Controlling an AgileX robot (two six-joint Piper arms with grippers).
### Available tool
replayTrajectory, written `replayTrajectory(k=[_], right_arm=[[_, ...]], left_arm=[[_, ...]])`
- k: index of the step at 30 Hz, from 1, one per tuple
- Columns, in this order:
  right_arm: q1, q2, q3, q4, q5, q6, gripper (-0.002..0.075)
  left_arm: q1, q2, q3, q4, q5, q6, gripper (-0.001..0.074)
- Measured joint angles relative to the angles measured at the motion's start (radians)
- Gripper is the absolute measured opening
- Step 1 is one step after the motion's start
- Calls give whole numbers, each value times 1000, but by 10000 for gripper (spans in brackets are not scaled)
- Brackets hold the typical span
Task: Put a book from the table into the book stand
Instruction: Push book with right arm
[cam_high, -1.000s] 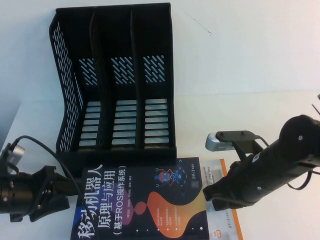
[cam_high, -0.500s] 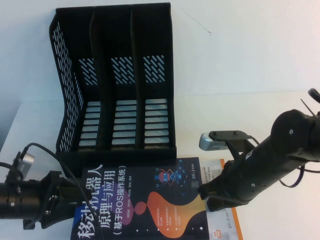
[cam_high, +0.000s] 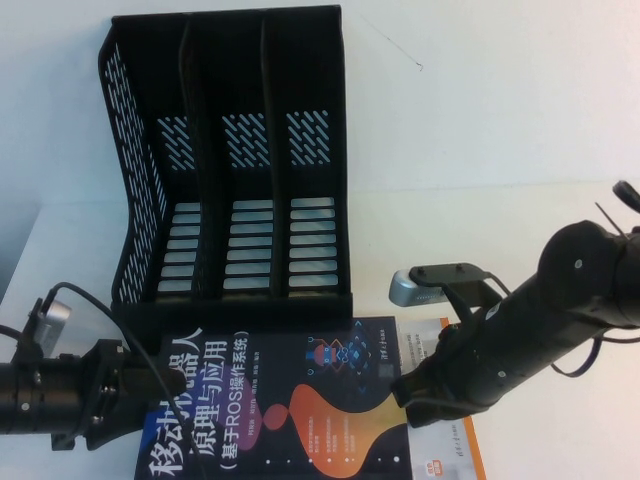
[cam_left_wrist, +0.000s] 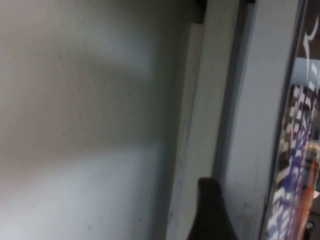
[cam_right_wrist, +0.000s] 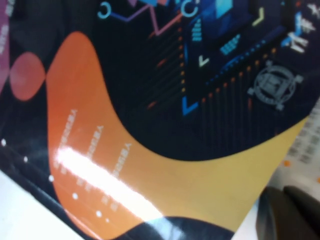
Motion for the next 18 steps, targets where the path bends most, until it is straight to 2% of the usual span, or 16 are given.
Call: replayTrajectory(k=[14, 18], right_arm=[[16, 2, 0, 54, -10, -30, 8], [18, 2, 0, 59, -16, -39, 8]], left_arm=[[0, 5, 0, 8, -33, -2, 423], [0, 28, 0, 6, -20, -5, 376]])
